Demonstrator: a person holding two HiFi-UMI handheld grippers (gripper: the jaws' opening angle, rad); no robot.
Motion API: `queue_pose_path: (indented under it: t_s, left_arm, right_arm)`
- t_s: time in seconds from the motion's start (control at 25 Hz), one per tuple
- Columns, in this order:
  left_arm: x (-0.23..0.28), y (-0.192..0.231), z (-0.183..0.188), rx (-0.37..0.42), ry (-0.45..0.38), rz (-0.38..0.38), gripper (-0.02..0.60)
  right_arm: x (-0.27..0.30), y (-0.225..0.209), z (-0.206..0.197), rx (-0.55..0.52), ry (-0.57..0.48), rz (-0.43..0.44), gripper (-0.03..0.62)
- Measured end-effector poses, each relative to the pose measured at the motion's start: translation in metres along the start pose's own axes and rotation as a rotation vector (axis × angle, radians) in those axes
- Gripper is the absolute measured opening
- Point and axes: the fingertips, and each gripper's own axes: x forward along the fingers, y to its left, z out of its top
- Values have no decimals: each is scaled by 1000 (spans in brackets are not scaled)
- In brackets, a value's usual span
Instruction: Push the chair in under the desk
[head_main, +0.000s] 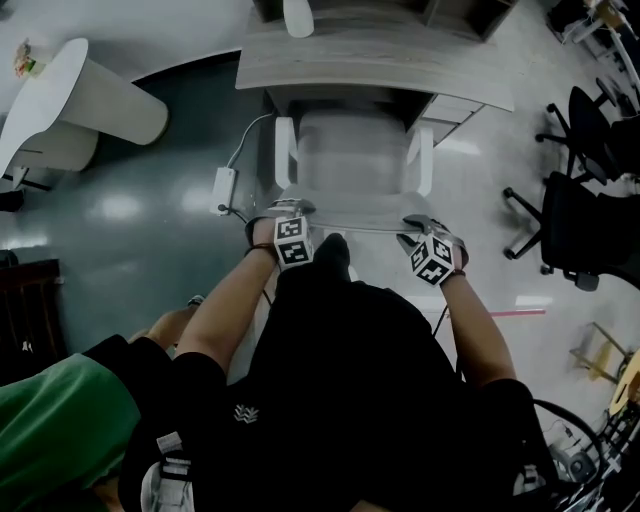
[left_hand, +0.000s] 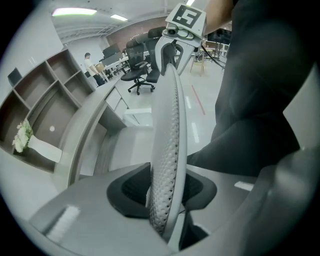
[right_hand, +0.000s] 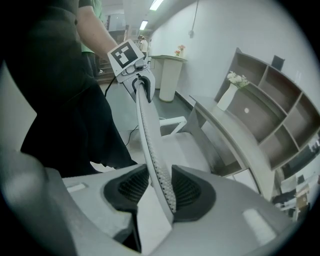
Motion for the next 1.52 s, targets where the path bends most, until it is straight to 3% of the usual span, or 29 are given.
queue_pose_path:
  t_s: [0.88, 1.12, 1.52]
  left_arm:
    - [16, 95, -4, 23, -3, -41, 118]
    - [17, 92, -9, 57, 23, -60, 86]
    - [16, 81, -4, 27, 23, -98, 86]
  right_arm:
    - [27, -92, 24, -9, 21, 22, 144]
    - [30, -91, 26, -21, 32, 14, 143]
    - [28, -88, 21, -30, 59, 23, 143]
